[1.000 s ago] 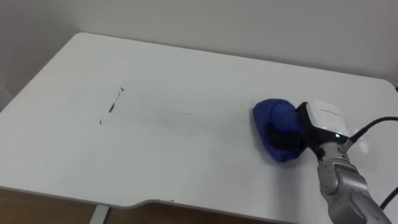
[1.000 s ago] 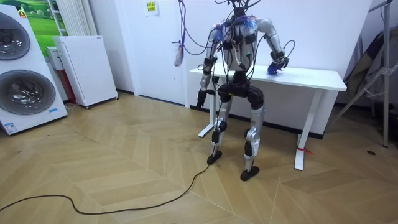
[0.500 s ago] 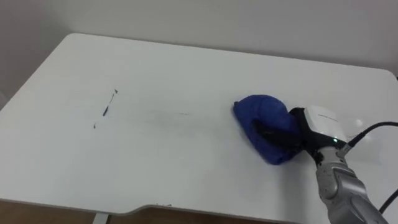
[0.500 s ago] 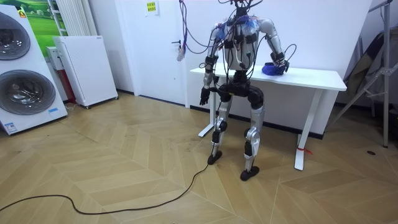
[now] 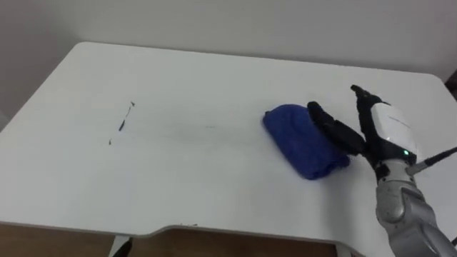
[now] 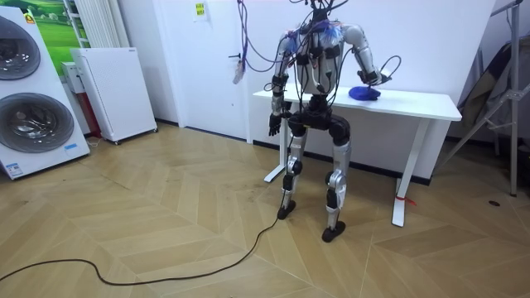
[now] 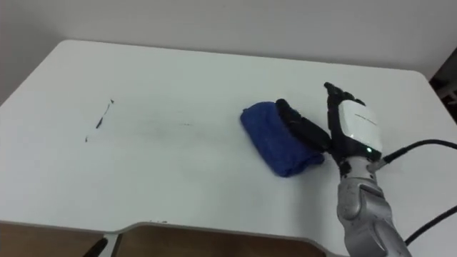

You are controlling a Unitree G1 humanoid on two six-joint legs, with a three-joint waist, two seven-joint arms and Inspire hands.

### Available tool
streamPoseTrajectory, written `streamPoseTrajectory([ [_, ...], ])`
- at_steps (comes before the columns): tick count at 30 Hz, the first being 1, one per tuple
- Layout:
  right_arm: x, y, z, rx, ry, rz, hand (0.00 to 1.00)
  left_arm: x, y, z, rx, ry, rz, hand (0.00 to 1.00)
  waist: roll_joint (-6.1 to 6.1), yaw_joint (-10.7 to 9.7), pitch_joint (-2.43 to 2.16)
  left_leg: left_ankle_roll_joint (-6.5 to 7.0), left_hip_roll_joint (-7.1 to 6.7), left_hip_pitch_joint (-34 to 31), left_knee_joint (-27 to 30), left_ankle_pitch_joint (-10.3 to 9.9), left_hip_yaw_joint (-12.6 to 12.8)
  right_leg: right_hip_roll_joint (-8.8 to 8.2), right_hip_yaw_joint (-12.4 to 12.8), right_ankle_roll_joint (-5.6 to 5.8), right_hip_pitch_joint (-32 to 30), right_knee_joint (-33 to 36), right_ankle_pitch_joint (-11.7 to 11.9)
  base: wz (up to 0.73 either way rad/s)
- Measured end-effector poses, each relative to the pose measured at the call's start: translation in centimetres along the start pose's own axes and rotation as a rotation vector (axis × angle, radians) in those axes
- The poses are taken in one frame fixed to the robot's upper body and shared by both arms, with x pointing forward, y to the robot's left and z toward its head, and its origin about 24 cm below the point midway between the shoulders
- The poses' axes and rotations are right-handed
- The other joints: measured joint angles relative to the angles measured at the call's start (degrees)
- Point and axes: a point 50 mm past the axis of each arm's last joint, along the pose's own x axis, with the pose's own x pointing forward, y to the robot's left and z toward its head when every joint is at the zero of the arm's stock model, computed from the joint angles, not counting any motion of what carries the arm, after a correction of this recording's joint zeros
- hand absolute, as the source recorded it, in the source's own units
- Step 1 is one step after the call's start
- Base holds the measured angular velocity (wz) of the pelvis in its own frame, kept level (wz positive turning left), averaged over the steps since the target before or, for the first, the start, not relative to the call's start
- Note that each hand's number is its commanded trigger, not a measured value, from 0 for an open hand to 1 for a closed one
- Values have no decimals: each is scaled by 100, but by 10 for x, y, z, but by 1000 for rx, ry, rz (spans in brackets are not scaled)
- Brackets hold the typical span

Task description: Wipe table

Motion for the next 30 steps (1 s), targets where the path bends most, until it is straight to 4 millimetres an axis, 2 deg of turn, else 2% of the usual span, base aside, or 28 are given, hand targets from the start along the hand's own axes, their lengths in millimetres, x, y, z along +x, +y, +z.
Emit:
streamPoseTrajectory([
  [4,4,-23,-19,38,83,-111,0,-2,0,-11,-24,25,6,0,-31,-137,2,-8,-5,-83,34,27,-44,49,152,-21,-11,-81,-15,6],
  [7,-1,-34,-38,51,154,-174,0,-3,3,-19,-43,46,17,0,-68,-158,-13,-6,-12,-49,-23,35,-41,52,184,-21,7,-83,-14,0],
  [8,-3,-37,-44,66,183,-191,0,-4,3,-23,-50,58,17,0,-80,-230,-20,-6,-17,-38,-31,36,-41,57,244,-20,22,-83,-15,4],
  [9,-4,-39,-48,71,197,-202,0,-5,3,-25,-52,63,17,0,-82,-277,-20,-6,-19,-38,-31,35,-41,57,243,-20,26,-79,-15,5],
  [14,-24,-43,-98,115,418,-258,0,-6,5,-28,-68,74,26,0,-95,-431,-12,-5,-19,-17,-62,36,-29,55,255,-16,-6,-73,-17,-1],
  [15,-26,-43,-103,130,443,-264,0,-6,5,-28,-72,74,27,0,-94,-459,-9,-5,-19,-22,-62,36,-26,55,255,-16,-10,-74,-17,-3],
  [18,-38,-48,-128,183,568,-304,0,-7,12,-26,-112,59,58,0,-118,-620,21,-5,-18,-48,-64,35,-18,54,261,-15,-31,-85,-19,0],
  [20,-48,-47,-146,228,671,-322,0,-7,18,-26,-128,55,77,0,-149,-678,21,-4,-18,-50,-63,32,-4,52,278,-13,-31,-84,-20,-3],
  [22,-59,-47,-163,309,780,-356,0,-8,22,-29,-139,64,92,0,-200,-764,42,-4,-18,-69,-66,32,27,53,328,-15,-77,-88,-22,-11],
  [23,-62,-47,-167,335,807,-373,0,-8,23,-29,-143,65,94,0,-182,-776,29,-4,-18,-73,-66,32,35,65,399,-19,-93,-93,-25,-14],
  [24,-70,-48,-176,382,866,-404,0,-8,24,-30,-150,68,98,0,-232,-831,49,-4,-18,-75,-65,32,48,90,559,-24,-101,-109,-28,-10],
  [25,-80,-49,-185,419,926,-442,0,-8,25,-31,-156,73,101,0,-232,-876,41,-4,-17,-84,-46,32,56,95,599,-31,-110,-107,-33,-9],
  [26,-90,-49,-195,459,1002,-486,0,-9,26,-33,-167,80,106,0,-189,-901,13,-4,-9,-80,-48,31,81,100,619,-32,-127,-106,-33,-7],
  [27,-96,-49,-201,475,1047,-508,0,-9,27,-34,-173,83,110,0,-192,-912,11,-5,-4,-76,-52,31,90,106,636,-33,-123,-106,-34,-6],
  [29,-124,-46,-218,559,1210,-609,0,-11,27,-41,-186,102,116,0,-194,-950,-3,-7,1,-81,-30,29,92,116,655,-35,-123,-103,-35,-2],
  [30,-131,-46,-222,580,1247,-637,0,-11,27,-43,-186,105,115,0,-163,-973,-16,-8,2,-80,-30,25,95,116,661,-35,-127,-102,-35,-4],
])
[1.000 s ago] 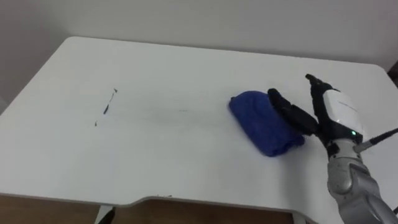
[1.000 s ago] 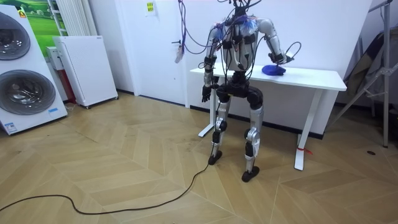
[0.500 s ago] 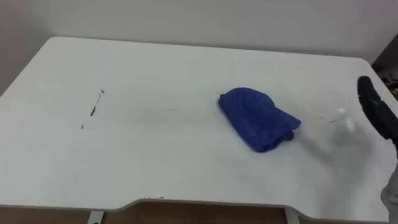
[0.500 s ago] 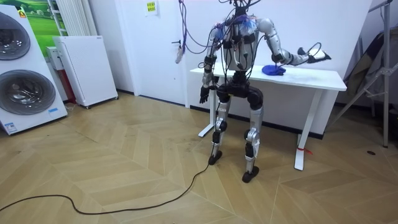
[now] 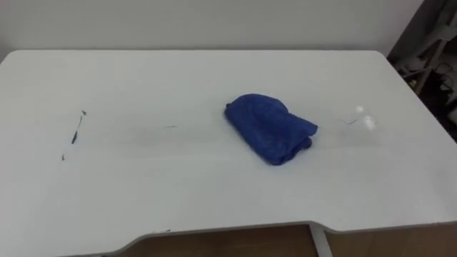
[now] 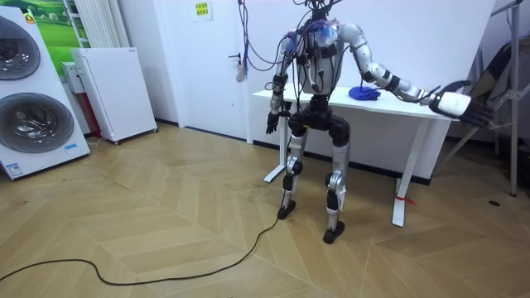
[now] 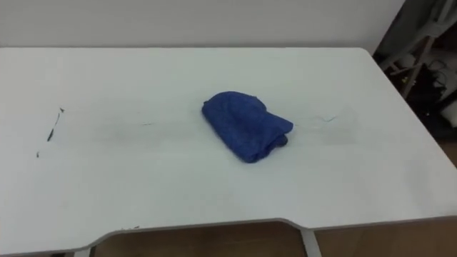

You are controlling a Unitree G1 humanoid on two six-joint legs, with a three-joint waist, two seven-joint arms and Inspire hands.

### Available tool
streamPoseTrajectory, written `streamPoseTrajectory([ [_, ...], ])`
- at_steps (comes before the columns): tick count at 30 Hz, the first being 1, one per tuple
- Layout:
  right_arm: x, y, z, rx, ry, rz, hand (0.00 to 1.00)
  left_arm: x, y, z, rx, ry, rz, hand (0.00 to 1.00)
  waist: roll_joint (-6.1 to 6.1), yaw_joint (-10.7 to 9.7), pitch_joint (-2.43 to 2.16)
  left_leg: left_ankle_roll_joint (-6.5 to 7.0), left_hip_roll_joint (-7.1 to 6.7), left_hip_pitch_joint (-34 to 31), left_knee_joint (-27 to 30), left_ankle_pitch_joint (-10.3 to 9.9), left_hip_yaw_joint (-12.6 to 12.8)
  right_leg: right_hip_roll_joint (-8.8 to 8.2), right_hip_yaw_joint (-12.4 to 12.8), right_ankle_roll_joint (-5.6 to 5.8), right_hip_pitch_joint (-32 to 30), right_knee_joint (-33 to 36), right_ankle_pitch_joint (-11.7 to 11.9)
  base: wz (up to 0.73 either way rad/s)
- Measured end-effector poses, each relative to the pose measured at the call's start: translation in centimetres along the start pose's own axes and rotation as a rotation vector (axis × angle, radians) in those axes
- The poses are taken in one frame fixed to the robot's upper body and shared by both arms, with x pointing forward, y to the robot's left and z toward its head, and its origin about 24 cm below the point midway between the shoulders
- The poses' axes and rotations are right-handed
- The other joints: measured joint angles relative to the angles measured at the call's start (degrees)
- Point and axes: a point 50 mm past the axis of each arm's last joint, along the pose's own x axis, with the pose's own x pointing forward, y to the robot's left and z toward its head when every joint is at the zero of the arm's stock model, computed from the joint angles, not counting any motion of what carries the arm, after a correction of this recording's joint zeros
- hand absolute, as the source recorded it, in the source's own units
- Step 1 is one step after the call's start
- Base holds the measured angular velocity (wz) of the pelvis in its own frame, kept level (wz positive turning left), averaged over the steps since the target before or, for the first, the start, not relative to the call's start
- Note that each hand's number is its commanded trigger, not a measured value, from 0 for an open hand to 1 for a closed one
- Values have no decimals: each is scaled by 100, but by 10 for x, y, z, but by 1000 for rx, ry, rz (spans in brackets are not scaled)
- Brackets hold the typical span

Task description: Wipe table

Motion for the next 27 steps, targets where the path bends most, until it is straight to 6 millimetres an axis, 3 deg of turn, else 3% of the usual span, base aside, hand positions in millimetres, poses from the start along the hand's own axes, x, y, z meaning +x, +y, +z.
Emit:
streamPoseTrajectory([
  [5,8,-28,-42,257,320,-166,0,-1,4,-7,-20,24,13,0,101,-177,13,-3,5,24,1,-19,69,40,296,-24,-80,19,-73,-9],
  [9,4,-31,-63,371,481,-213,0,-1,6,-6,-29,21,19,0,224,-288,7,0,5,14,-6,-27,86,99,551,-51,-155,28,-106,-9],
  [16,-5,-43,-98,519,669,-311,0,-1,7,-5,-39,18,26,0,275,-386,-16,4,6,-43,-35,-41,112,114,572,-69,-144,45,-109,2],
  [21,-39,-25,-143,332,714,-162,0,1,-8,-5,7,35,-26,0,301,-292,-14,0,14,-41,-30,-68,102,113,546,-70,-161,127,-110,0],
  [23,-64,-7,-166,91,691,18,0,3,-25,-7,19,66,-80,0,335,-150,4,3,21,-20,-30,-84,149,115,547,-70,-186,132,-109,-15],
  [27,-84,17,-173,-242,565,307,0,1,-43,-11,60,85,-137,0,430,133,29,4,68,20,108,-201,159,170,540,-84,-143,132,-97,-17],
])
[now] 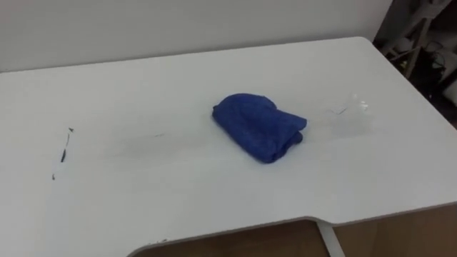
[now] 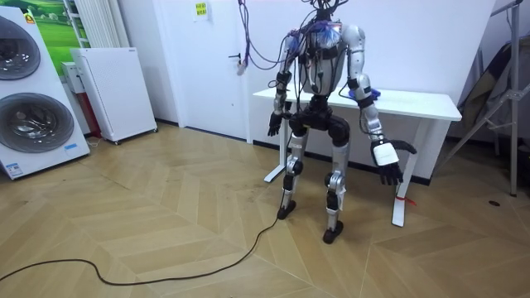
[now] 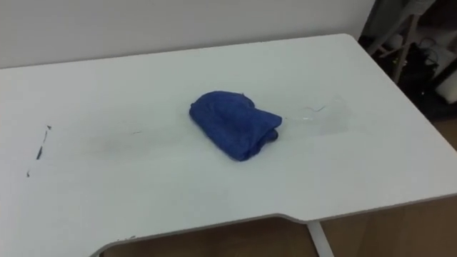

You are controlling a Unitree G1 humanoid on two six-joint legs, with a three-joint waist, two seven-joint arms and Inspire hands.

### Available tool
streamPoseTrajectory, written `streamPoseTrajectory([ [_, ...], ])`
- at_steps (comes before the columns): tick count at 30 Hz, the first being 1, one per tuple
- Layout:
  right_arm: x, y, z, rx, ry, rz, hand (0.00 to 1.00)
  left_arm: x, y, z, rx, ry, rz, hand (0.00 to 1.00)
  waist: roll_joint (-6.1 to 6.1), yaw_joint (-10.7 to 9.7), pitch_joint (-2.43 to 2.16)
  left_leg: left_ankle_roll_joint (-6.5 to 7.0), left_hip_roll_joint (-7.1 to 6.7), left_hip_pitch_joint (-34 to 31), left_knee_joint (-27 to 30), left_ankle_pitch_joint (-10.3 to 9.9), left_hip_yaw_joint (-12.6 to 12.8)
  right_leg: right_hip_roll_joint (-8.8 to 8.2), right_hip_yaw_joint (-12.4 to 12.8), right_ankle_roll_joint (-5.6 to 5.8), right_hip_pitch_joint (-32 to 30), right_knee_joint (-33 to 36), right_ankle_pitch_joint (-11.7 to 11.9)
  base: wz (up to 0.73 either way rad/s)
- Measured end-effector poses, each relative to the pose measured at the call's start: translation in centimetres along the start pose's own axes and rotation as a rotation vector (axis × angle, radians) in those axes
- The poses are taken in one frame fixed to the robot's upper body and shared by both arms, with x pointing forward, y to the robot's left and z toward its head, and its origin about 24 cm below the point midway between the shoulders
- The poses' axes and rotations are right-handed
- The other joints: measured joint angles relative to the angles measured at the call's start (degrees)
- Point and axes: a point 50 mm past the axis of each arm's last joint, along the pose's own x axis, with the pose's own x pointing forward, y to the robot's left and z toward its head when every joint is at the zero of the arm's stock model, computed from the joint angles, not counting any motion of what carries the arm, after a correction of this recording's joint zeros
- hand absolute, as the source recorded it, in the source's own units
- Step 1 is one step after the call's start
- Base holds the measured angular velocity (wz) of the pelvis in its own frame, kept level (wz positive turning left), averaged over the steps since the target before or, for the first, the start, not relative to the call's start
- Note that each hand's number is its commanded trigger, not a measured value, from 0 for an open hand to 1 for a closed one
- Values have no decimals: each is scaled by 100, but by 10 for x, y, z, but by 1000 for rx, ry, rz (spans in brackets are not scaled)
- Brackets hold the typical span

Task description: Wipe table

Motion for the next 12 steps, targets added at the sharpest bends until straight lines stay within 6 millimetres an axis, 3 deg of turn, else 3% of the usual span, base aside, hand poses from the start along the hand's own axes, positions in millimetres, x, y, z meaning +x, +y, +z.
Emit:
streamPoseTrajectory([
  [2,-5,17,2,-195,-81,98,0,0,-10,2,27,-9,-26,0,41,158,-2,-29,6,-1,30,-32,-14,9,3,-2,6,-11,2,0],
  [4,-9,29,3,-277,-112,166,0,0,-14,4,35,-15,-36,0,72,263,2,-27,20,18,45,-33,-34,25,-1,-7,38,-22,4,3],
  [8,-19,54,8,-372,-169,283,0,0,-23,1,40,1,-65,0,199,271,10,-16,20,19,50,-26,-137,26,-159,-7,97,-27,4,11],
  [12,-20,58,4,-426,-173,328,0,0,-26,0,42,2,-71,0,248,271,27,-18,16,13,45,-26,-225,24,-344,-18,187,-120,-4,13],
])
